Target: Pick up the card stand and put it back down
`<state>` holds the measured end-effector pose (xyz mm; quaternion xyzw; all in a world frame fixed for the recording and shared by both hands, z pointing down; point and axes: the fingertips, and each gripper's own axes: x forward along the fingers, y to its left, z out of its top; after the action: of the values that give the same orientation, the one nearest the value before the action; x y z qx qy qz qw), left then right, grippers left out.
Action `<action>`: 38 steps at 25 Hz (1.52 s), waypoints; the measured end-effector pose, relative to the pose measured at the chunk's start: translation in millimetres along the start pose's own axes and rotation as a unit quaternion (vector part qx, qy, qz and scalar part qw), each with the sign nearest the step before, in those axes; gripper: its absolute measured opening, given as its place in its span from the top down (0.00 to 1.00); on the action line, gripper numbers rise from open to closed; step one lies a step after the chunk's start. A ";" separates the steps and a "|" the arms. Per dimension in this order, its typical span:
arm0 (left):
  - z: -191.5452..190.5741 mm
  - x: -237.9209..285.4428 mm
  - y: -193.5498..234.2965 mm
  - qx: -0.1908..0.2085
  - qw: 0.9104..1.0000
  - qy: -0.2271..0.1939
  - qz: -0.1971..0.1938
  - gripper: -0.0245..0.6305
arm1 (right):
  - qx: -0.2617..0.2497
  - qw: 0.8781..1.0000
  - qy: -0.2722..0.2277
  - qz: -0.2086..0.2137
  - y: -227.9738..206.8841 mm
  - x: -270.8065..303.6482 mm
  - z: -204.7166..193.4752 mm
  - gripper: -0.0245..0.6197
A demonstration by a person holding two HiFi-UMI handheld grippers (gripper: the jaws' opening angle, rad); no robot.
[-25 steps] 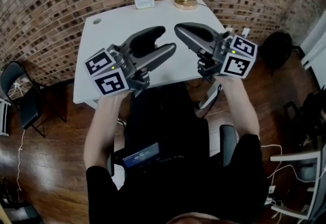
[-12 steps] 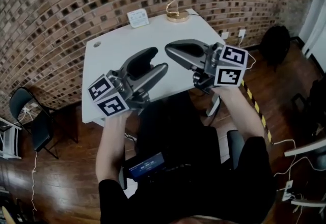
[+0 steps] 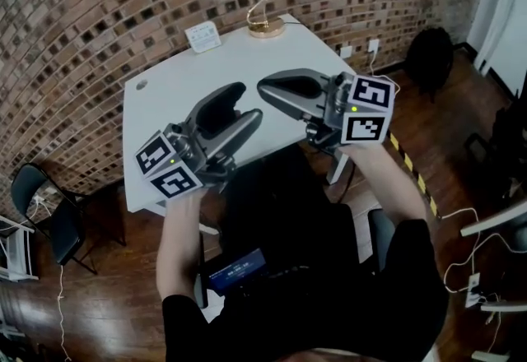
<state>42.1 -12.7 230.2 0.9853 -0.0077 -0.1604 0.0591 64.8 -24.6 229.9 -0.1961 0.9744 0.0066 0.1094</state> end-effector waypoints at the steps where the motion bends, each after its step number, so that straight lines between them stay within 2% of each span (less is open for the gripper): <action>1: 0.9 0.6 0.4 -0.001 1.000 -0.002 -0.001 0.56 | -0.002 1.000 -0.002 -0.001 1.3 0.1 1.4 0.95; 9: -1.1 2.4 -0.8 -0.003 1.000 -0.003 -0.004 0.56 | -0.001 1.000 -0.002 0.003 1.9 -4.1 1.0 0.95; 25: 7.1 -19.1 2.2 0.011 0.999 -0.007 0.034 0.56 | -0.001 0.999 -0.004 0.046 9.0 19.3 -4.7 0.94; 38: 8.3 -27.7 4.8 0.009 0.999 -0.010 0.040 0.56 | -0.005 0.998 0.002 0.056 15.4 26.4 -6.5 0.94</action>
<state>13.2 -17.5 231.8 0.9829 -0.0486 -0.1681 0.0569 33.8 -20.8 230.1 -0.1419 0.9840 0.0172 0.1063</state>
